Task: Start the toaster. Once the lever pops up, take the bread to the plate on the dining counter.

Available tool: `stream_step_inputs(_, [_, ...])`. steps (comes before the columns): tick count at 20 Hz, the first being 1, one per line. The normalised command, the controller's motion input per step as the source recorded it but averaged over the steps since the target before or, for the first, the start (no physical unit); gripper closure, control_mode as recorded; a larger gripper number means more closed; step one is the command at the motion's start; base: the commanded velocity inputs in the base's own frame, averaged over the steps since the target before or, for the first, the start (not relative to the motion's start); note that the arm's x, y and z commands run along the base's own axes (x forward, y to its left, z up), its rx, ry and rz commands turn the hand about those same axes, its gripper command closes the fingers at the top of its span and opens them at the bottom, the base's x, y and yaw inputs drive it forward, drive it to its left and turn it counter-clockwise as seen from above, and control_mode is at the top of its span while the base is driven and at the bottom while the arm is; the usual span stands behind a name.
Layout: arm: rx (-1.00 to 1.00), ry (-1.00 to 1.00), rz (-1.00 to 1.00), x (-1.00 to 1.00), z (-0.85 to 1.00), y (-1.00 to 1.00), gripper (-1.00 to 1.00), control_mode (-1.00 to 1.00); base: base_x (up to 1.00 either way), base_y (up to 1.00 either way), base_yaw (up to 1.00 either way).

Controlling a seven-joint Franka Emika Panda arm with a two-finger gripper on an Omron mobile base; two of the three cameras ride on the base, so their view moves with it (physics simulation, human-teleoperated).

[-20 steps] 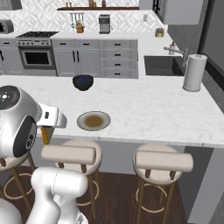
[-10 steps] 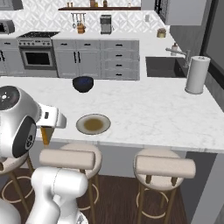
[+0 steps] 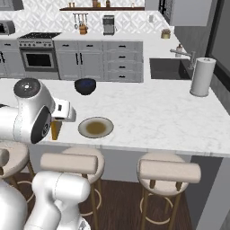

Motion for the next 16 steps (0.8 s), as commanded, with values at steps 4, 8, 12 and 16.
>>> stream_step_inputs(4, [0.00, 0.10, 0.10, 0.95, -0.01, -0.01, 1.00, -1.00, 0.00, 0.00, 0.00])
stream_step_inputs(8, [0.00, 0.09, 0.04, 0.95, -0.04, -0.01, 1.00, -1.00, 0.00, 0.00, 0.00])
stream_step_inputs(12, [0.00, 0.00, 0.00, 0.47, -0.17, 0.00, 1.00, -1.00, 0.00, 0.00, 0.00])
stream_step_inputs(16, [0.00, 0.03, 0.00, 0.32, -0.48, 0.00, 1.00, -1.00, 0.00, 0.00, 0.00])
